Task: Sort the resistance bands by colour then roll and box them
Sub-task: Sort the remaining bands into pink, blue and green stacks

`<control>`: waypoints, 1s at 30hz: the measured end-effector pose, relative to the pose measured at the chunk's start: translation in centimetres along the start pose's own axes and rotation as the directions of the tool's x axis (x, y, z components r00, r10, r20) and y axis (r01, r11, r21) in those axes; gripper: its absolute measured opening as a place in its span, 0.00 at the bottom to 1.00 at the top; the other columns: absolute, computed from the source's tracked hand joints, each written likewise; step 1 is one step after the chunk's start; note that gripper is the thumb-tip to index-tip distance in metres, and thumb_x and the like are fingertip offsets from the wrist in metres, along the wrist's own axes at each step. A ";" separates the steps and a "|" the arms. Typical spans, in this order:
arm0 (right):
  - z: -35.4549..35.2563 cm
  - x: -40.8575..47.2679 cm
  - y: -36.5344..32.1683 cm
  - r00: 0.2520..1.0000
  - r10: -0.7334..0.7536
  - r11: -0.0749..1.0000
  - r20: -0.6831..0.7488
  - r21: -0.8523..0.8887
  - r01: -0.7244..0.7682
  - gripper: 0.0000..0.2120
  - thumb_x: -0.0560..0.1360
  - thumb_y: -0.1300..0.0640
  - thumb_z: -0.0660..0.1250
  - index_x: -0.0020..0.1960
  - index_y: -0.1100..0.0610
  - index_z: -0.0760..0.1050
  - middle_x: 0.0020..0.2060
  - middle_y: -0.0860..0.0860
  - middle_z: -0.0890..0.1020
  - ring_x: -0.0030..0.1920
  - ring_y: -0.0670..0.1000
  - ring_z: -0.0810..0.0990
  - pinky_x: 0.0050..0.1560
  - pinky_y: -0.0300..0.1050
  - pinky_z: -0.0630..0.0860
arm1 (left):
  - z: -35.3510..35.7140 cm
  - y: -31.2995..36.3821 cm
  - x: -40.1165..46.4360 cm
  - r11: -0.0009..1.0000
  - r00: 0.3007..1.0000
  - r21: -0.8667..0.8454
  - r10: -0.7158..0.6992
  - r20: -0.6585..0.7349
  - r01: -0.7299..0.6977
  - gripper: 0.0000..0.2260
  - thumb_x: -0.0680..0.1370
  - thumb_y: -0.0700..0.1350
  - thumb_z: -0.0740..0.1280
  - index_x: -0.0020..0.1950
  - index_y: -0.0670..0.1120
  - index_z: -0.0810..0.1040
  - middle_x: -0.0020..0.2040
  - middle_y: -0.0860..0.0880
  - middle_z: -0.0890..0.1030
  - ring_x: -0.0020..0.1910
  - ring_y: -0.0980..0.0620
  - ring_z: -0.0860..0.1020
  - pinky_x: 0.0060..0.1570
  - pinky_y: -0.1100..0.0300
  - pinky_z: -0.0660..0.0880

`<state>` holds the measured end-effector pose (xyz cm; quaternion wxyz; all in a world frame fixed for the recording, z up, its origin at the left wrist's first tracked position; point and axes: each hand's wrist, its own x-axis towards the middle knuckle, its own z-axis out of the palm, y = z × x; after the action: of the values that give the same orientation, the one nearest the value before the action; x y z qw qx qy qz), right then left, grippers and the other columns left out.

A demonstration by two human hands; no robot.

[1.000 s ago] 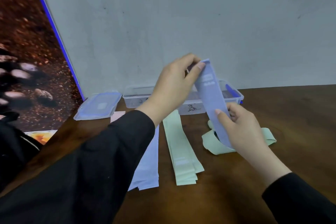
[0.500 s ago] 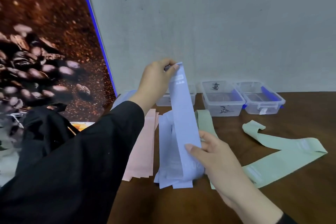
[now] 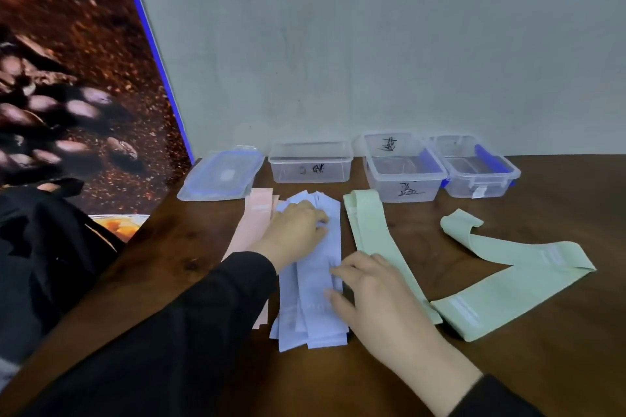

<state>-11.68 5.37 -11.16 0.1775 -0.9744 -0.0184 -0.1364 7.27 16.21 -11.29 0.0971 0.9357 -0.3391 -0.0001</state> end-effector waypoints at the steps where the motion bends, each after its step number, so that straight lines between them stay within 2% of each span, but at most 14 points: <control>1: -0.7 -0.1 0.3 0.998 -0.002 0.999 -0.061 0.043 0.004 0.15 0.81 0.46 0.65 0.62 0.51 0.81 0.54 0.44 0.79 0.53 0.48 0.75 0.56 0.47 0.75 | -0.4 0.2 0.0 1.000 1.000 -0.009 -0.015 -0.019 0.014 0.12 0.83 0.49 0.59 0.63 0.54 0.79 0.66 0.47 0.75 0.65 0.43 0.73 0.58 0.52 0.69; 3: -2.2 -0.3 1.7 0.987 0.042 0.996 -0.153 0.081 -0.030 0.13 0.81 0.47 0.66 0.61 0.50 0.82 0.54 0.43 0.80 0.55 0.46 0.77 0.58 0.45 0.74 | -1.5 1.1 -0.1 0.998 0.995 -0.055 -0.035 -0.093 0.030 0.13 0.84 0.52 0.59 0.66 0.54 0.76 0.68 0.47 0.75 0.66 0.44 0.72 0.60 0.51 0.68; 5: -4.0 -0.2 4.0 0.970 0.121 0.992 -0.211 0.071 -0.108 0.12 0.81 0.48 0.66 0.61 0.49 0.81 0.55 0.42 0.80 0.55 0.44 0.77 0.60 0.47 0.76 | -2.5 2.9 -0.3 0.988 0.986 -0.152 -0.021 -0.163 -0.004 0.15 0.84 0.53 0.59 0.69 0.52 0.75 0.64 0.47 0.77 0.63 0.45 0.74 0.63 0.47 0.70; 7: -5.3 -0.2 7.1 0.942 0.245 0.969 -0.229 0.051 -0.240 0.12 0.81 0.48 0.66 0.62 0.49 0.80 0.56 0.43 0.80 0.55 0.44 0.76 0.60 0.45 0.77 | -2.9 5.4 -0.4 0.975 0.982 -0.207 0.039 -0.186 -0.078 0.15 0.84 0.53 0.60 0.67 0.50 0.77 0.59 0.48 0.79 0.58 0.47 0.76 0.58 0.50 0.73; 9: -6.1 -0.6 10.5 0.890 0.379 0.925 -0.253 0.079 -0.371 0.13 0.81 0.50 0.67 0.63 0.51 0.80 0.57 0.46 0.79 0.57 0.48 0.77 0.59 0.45 0.76 | -2.9 8.4 -0.4 0.960 0.978 -0.240 0.100 -0.180 -0.143 0.15 0.84 0.53 0.60 0.66 0.49 0.78 0.57 0.49 0.79 0.55 0.49 0.77 0.55 0.52 0.75; 11: -6.2 -1.2 13.4 0.832 0.483 0.870 -0.273 0.041 -0.492 0.17 0.81 0.48 0.66 0.67 0.51 0.75 0.58 0.50 0.78 0.58 0.53 0.76 0.58 0.51 0.76 | -2.6 11.1 -0.3 0.938 0.973 -0.291 0.139 -0.184 -0.189 0.14 0.83 0.53 0.61 0.64 0.50 0.79 0.57 0.50 0.80 0.55 0.51 0.77 0.55 0.54 0.75; 13: -5.7 -1.9 15.1 0.820 0.535 0.832 -0.204 -0.043 -0.554 0.21 0.81 0.45 0.63 0.73 0.48 0.68 0.62 0.51 0.78 0.62 0.54 0.76 0.63 0.55 0.74 | -2.2 13.3 -0.2 0.916 0.971 -0.340 0.158 -0.181 -0.212 0.13 0.83 0.52 0.62 0.64 0.50 0.79 0.57 0.51 0.81 0.54 0.52 0.77 0.54 0.57 0.74; 16: -4.5 -2.8 16.0 0.857 0.507 0.851 -0.093 -0.102 -0.515 0.23 0.84 0.45 0.57 0.79 0.43 0.62 0.73 0.47 0.72 0.75 0.50 0.67 0.76 0.57 0.57 | -1.7 15.4 -0.2 0.900 0.970 -0.374 0.172 -0.170 -0.225 0.13 0.83 0.51 0.63 0.64 0.50 0.79 0.58 0.52 0.81 0.54 0.54 0.77 0.52 0.60 0.73; 18: -4.1 -2.9 16.2 0.880 0.460 0.874 -0.121 -0.112 -0.473 0.22 0.85 0.47 0.56 0.79 0.44 0.64 0.76 0.46 0.69 0.78 0.48 0.63 0.78 0.56 0.51 | -1.5 16.1 -0.3 0.889 0.976 -0.409 0.157 -0.151 -0.206 0.13 0.83 0.51 0.62 0.65 0.51 0.79 0.58 0.52 0.82 0.54 0.55 0.78 0.53 0.60 0.74; 20: -3.7 -2.8 16.3 0.891 0.401 0.903 -0.212 -0.071 -0.424 0.19 0.85 0.51 0.60 0.75 0.49 0.71 0.75 0.48 0.71 0.77 0.49 0.66 0.77 0.54 0.53 | -1.2 16.5 -0.1 0.881 0.983 -0.441 0.132 -0.126 -0.175 0.13 0.83 0.52 0.62 0.66 0.52 0.78 0.58 0.53 0.82 0.55 0.55 0.78 0.53 0.62 0.73; 22: -3.3 -2.7 16.7 0.895 0.285 0.948 -0.344 -0.035 -0.316 0.16 0.81 0.57 0.67 0.68 0.55 0.79 0.69 0.51 0.78 0.71 0.53 0.75 0.72 0.55 0.63 | -1.0 16.9 0.3 0.864 0.990 -0.485 0.106 -0.090 -0.137 0.14 0.83 0.52 0.62 0.67 0.53 0.77 0.60 0.53 0.81 0.56 0.57 0.77 0.54 0.64 0.72; 24: -3.0 -2.8 17.3 0.883 0.155 0.982 -0.443 -0.032 -0.189 0.14 0.77 0.62 0.72 0.63 0.59 0.82 0.62 0.54 0.83 0.65 0.56 0.81 0.67 0.53 0.71 | -0.9 17.4 0.8 0.812 0.997 -0.578 0.071 -0.040 -0.081 0.15 0.83 0.52 0.62 0.69 0.52 0.76 0.62 0.54 0.80 0.58 0.57 0.77 0.55 0.65 0.70; 27: -3.3 -3.1 17.2 0.875 0.074 0.997 -0.478 0.040 -0.062 0.13 0.77 0.63 0.72 0.62 0.60 0.83 0.61 0.53 0.84 0.67 0.49 0.77 0.68 0.46 0.71 | -0.7 18.3 1.7 0.737 0.999 -0.676 0.032 0.030 -0.003 0.17 0.83 0.51 0.63 0.71 0.49 0.75 0.65 0.52 0.79 0.64 0.55 0.76 0.60 0.64 0.67; 30: -3.5 -3.2 16.7 0.889 -0.025 0.996 -0.458 0.065 0.062 0.10 0.78 0.64 0.71 0.58 0.59 0.84 0.58 0.50 0.84 0.68 0.46 0.75 0.68 0.49 0.73 | -0.1 18.8 2.5 0.708 0.998 -0.705 -0.005 0.068 0.052 0.18 0.81 0.54 0.66 0.68 0.48 0.78 0.62 0.51 0.81 0.62 0.56 0.77 0.63 0.61 0.71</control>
<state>-14.29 -11.42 -14.57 0.2115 -0.9069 -0.0033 -0.3645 -2.75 0.48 -7.64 0.4367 0.8323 -0.3018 -0.1595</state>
